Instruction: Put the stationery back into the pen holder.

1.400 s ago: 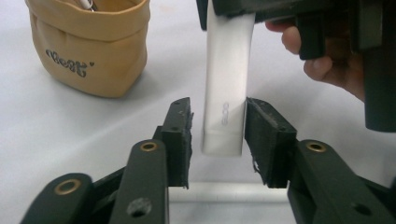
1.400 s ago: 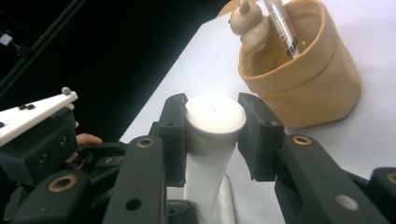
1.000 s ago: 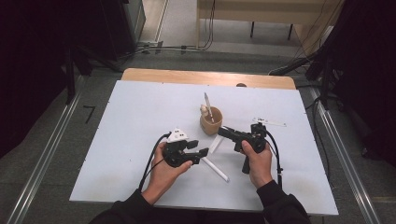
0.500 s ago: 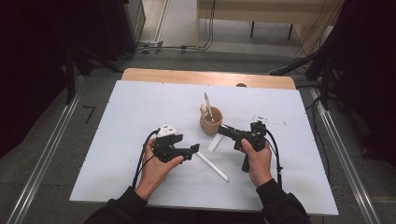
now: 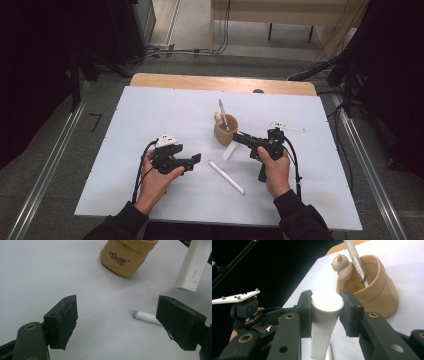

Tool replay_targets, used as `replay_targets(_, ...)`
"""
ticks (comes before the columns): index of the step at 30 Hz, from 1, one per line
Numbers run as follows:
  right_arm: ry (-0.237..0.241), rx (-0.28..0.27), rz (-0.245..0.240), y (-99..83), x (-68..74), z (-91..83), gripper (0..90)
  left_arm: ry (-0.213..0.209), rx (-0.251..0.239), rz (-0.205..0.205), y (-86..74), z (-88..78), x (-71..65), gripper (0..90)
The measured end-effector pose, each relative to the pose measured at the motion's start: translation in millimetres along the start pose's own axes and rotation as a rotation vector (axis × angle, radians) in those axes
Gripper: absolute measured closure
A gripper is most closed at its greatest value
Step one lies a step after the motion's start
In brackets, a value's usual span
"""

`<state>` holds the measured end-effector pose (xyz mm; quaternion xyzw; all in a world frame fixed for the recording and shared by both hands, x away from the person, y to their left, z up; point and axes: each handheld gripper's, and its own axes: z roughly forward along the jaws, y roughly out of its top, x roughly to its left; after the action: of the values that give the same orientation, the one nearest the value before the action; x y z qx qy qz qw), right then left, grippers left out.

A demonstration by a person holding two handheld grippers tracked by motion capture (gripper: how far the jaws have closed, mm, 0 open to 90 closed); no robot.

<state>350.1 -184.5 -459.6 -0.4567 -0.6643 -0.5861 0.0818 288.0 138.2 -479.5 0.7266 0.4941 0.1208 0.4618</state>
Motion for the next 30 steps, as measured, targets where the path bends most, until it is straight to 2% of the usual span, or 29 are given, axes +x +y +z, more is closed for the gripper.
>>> replay_targets(9, 0.001, -0.019, -0.009, 8.9, 1.7, 2.8, 62.3, 0.01, -0.013, -0.006, -0.7, -6.0, 4.5, 18.1)
replay_targets(20, -0.021, -0.043, -0.012, 17.5, -1.9, 1.7, 62.3, 0.014, -0.014, -0.009, -1.4, -6.6, 6.2, 18.1)
replay_targets(25, -0.024, -0.055, 0.012, 20.9, -6.8, 3.1, 62.3, 0.02, -0.015, -0.002, -1.3, -7.7, 6.5, 17.1)
replay_targets(30, -0.02, -0.066, 0.011, 26.1, -5.2, 5.9, 62.3, 0.023, -0.022, -0.005, -0.9, -8.6, 7.4, 16.6)
